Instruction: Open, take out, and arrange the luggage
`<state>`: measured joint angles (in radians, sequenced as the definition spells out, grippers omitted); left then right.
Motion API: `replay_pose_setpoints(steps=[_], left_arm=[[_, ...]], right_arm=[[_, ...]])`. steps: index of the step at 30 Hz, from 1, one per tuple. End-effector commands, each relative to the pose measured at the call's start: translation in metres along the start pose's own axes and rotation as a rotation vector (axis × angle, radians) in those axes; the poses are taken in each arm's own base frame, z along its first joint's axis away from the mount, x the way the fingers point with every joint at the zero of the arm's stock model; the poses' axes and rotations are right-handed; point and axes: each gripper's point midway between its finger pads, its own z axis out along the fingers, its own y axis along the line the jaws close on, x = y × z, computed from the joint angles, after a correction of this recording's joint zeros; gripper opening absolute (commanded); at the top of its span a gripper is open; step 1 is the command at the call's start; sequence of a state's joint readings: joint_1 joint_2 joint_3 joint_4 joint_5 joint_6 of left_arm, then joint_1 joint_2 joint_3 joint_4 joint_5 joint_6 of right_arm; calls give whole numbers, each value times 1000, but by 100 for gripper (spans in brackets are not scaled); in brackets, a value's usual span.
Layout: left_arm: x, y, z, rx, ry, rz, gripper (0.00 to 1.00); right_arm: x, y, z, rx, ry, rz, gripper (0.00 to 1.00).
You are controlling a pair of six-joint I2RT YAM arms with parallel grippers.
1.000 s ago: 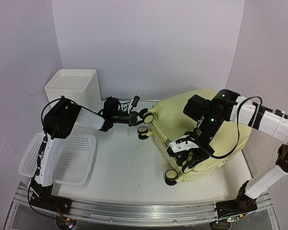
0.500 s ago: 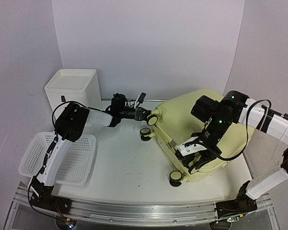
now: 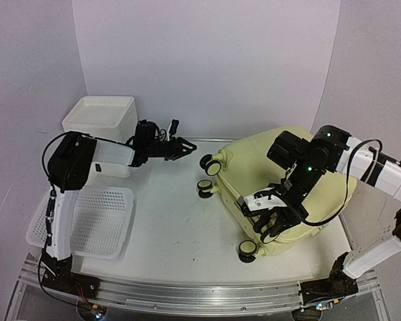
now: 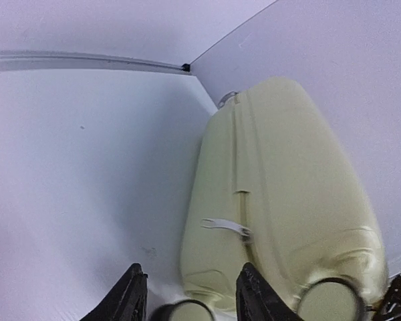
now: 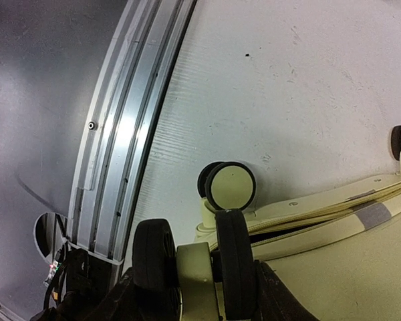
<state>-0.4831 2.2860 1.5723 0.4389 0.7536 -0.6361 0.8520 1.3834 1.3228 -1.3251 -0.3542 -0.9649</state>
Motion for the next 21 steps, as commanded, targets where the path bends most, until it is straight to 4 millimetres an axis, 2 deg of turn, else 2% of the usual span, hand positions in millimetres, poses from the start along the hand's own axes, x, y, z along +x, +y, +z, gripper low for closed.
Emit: replay_pose_setpoints(steps=[1, 3, 5, 7, 10, 11, 13, 18, 21], left_arm=[[-55, -120, -47, 65, -96, 190, 47], [-51, -146, -64, 67, -101, 207, 49], [-39, -170, -77, 66, -109, 207, 49], [-19, -207, -90, 98, -106, 244, 50], [21, -247, -103, 136, -79, 314, 52], [41, -253, -108, 141, -58, 327, 53], [64, -263, -120, 138, -52, 364, 53], [127, -266, -144, 104, -27, 419, 56], [158, -281, -146, 135, 4, 461, 69]], right_arm=[[-9, -13, -18, 83, -66, 343, 0], [-13, -24, -19, 116, -84, 398, 0], [-18, -37, -22, 159, -101, 443, 0], [-24, -52, -25, 204, -117, 475, 0], [-38, -70, -31, 235, -156, 498, 0], [-42, -76, -32, 242, -167, 503, 0], [-52, -87, -29, 239, -188, 509, 0], [-77, -109, -24, 195, -241, 543, 0], [-88, -112, -20, 169, -271, 533, 0]])
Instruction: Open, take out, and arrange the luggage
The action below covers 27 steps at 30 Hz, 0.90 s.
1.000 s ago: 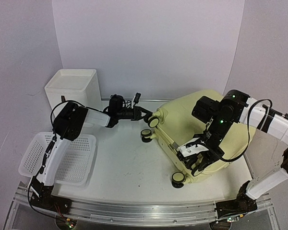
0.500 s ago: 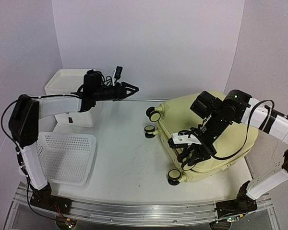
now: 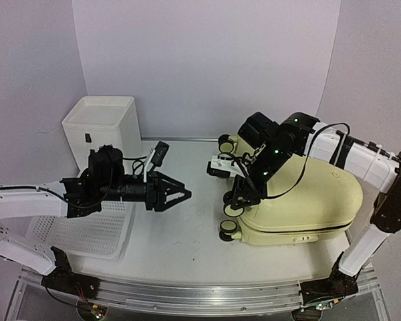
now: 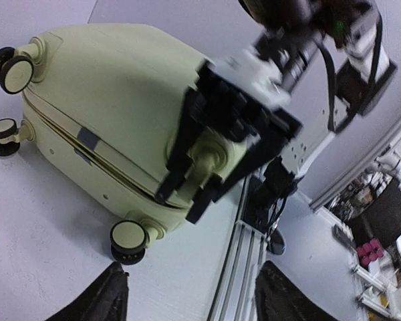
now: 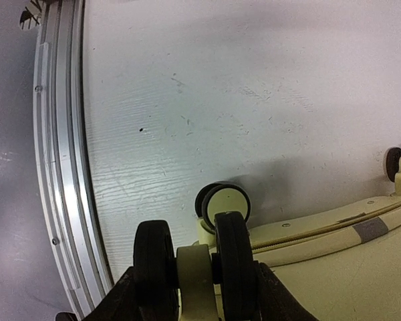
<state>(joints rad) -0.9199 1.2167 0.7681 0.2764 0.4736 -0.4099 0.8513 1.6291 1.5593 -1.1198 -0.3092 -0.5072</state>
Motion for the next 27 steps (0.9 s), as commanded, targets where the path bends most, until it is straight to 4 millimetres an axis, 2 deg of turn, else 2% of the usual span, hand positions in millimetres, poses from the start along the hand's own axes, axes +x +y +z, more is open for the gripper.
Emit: replay_pose_setpoints(steps=[1, 3, 6, 11, 15, 21, 27], left_arm=[[9, -32, 0, 9, -26, 124, 72], [23, -41, 12, 27, 9, 173, 74], [38, -43, 29, 54, 58, 266, 77], [47, -38, 44, 84, 42, 490, 80], [41, -40, 64, 120, 16, 597, 81], [30, -40, 100, 160, -21, 584, 80], [19, -28, 116, 125, -70, 566, 75]], right_arm=[[-43, -4, -19, -25, -165, 150, 0], [-50, 2, -18, -67, -194, 148, 0], [-56, 15, -18, -133, -217, 139, 0], [-54, 32, -20, -207, -229, 126, 0], [-51, 38, -26, -218, -242, 112, 0], [-55, 42, -32, -231, -260, 104, 0], [-60, 43, -39, -230, -282, 97, 0]])
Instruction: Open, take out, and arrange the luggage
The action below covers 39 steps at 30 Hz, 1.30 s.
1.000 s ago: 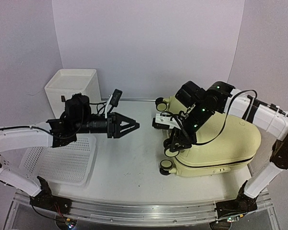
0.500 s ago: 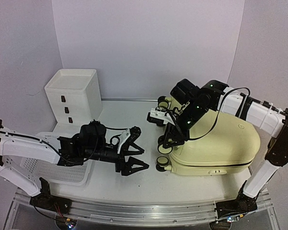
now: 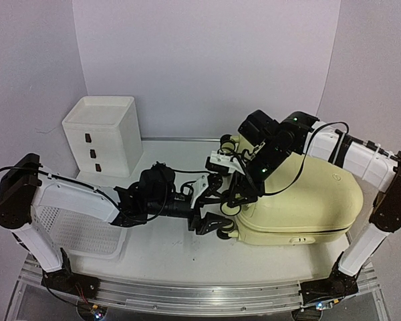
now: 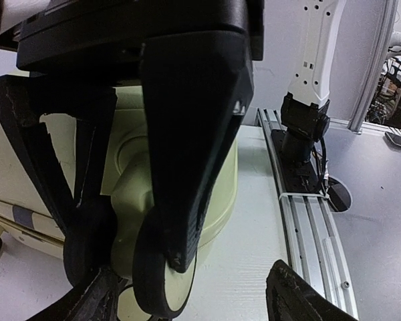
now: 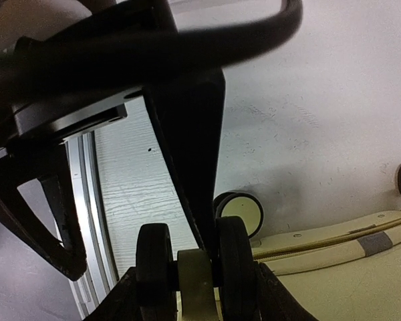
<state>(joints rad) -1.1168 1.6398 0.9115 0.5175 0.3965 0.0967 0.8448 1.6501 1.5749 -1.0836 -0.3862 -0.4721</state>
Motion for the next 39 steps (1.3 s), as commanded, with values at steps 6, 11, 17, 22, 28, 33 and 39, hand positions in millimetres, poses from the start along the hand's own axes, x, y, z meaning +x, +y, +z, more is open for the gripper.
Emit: replay_pose_setpoints(steps=[6, 11, 17, 22, 28, 33, 39], left_arm=[[-42, 13, 15, 15, -140, 31, 71], [-30, 31, 20, -64, -117, 6, 76], [-33, 33, -12, -145, -129, 3, 74], [-31, 28, -43, -192, -136, 12, 77], [-28, 31, -32, -141, -128, -2, 83], [-31, 30, -10, -23, -130, -33, 84], [-45, 10, 6, 165, -156, -52, 77]], right_arm=[[-46, 46, -39, -182, -224, 65, 0], [-46, 47, -40, -184, -226, 69, 0], [-46, 47, -44, -169, -229, 69, 0], [-46, 47, -46, -168, -232, 63, 0], [-47, 49, -46, -178, -235, 62, 0], [-45, 51, -47, -179, -234, 66, 0], [-43, 52, -44, -181, -226, 69, 0]])
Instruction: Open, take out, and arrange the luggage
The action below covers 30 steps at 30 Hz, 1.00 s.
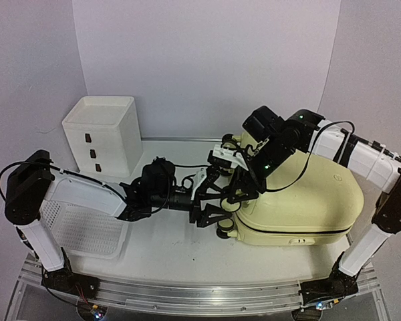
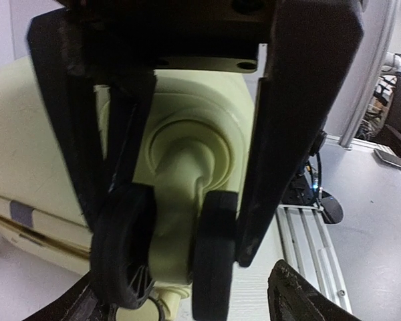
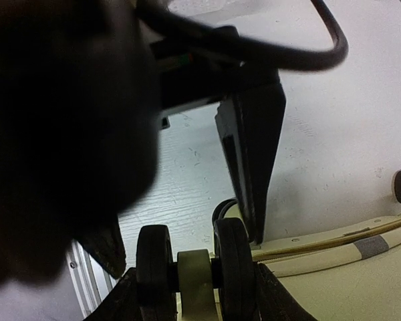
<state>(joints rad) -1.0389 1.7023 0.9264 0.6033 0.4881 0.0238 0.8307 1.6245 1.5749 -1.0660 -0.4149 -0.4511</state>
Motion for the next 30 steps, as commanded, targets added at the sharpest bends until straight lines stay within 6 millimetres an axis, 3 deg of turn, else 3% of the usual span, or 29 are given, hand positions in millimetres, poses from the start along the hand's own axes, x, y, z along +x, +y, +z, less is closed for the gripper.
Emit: replay_pose_setpoints(steps=[1, 10, 13, 14, 15, 16, 17, 20, 23, 26, 30], left_arm=[[-47, -21, 10, 170, -111, 10, 74], [-45, -17, 13, 166, -106, -30, 45], [-50, -15, 14, 159, -114, -55, 38], [-54, -15, 14, 158, -119, -60, 36], [-56, -14, 13, 153, -123, -70, 35], [-58, -13, 13, 143, -128, -79, 34], [-61, -11, 11, 130, -133, -87, 33], [-64, -2, 7, 65, -144, -125, 32], [-71, 5, 3, 19, -159, -160, 32], [-88, 4, -4, 5, -190, -170, 32], [-120, 5, -15, -30, -244, -145, 31]], right_arm=[[-36, 52, -32, -179, -174, 58, 0], [-37, 54, -37, -168, -183, 66, 1], [-36, 52, -37, -158, -180, 80, 8], [-35, 51, -37, -147, -175, 91, 16], [-34, 48, -37, -127, -168, 108, 31], [-33, 43, -37, -97, -164, 133, 84], [-33, 38, -40, -63, -163, 160, 97], [-34, 24, -57, 49, -180, 288, 98], [-28, 11, -92, 200, -212, 483, 98], [0, 3, -125, 366, -224, 636, 98], [52, 18, -161, 478, -210, 735, 98]])
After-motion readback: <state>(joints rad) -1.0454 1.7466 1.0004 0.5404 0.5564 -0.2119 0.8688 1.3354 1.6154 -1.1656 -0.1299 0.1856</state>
